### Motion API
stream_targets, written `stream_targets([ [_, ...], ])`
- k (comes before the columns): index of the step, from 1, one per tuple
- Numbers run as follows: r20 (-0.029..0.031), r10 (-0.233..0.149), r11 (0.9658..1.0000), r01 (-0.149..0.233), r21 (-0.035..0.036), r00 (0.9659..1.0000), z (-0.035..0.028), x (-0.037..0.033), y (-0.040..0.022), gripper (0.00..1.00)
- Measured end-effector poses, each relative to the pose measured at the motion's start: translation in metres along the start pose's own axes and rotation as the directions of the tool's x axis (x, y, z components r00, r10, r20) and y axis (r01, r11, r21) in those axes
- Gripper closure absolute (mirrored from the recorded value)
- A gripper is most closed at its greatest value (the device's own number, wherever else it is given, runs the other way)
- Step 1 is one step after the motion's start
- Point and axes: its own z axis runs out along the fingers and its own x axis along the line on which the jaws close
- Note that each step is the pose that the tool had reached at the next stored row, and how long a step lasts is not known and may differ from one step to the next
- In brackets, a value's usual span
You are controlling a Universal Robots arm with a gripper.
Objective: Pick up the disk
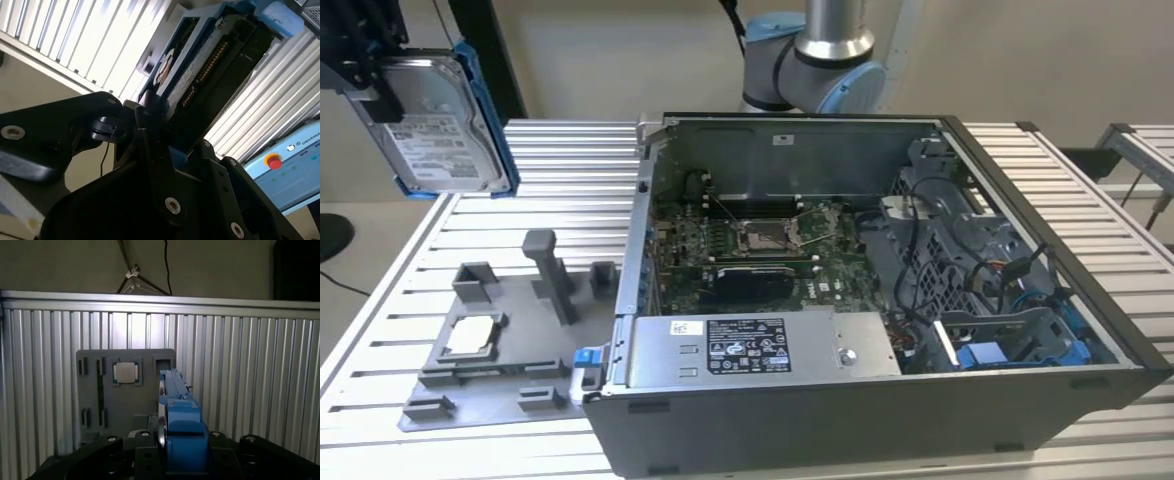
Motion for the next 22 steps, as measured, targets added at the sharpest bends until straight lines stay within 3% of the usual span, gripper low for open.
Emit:
stream_targets([
  [9, 0.0019, 0.000, 1.0000, 0.000, 0.0000, 1.0000, -0.0382, -0.0019, -0.0008, 1.00],
  [14, 0.0023, 0.000, 1.0000, 0.000, 0.0001, 1.0000, -0.0558, -0.0028, -0.0011, 1.00],
  [19, 0.0024, 0.000, 1.0000, 0.000, 0.0002, 1.0000, -0.0569, -0.0028, -0.0014, 1.00],
  [22, 0.0023, 0.000, 1.0000, 0.000, 0.0000, 1.0000, -0.0569, -0.0027, -0.0070, 1.00],
])
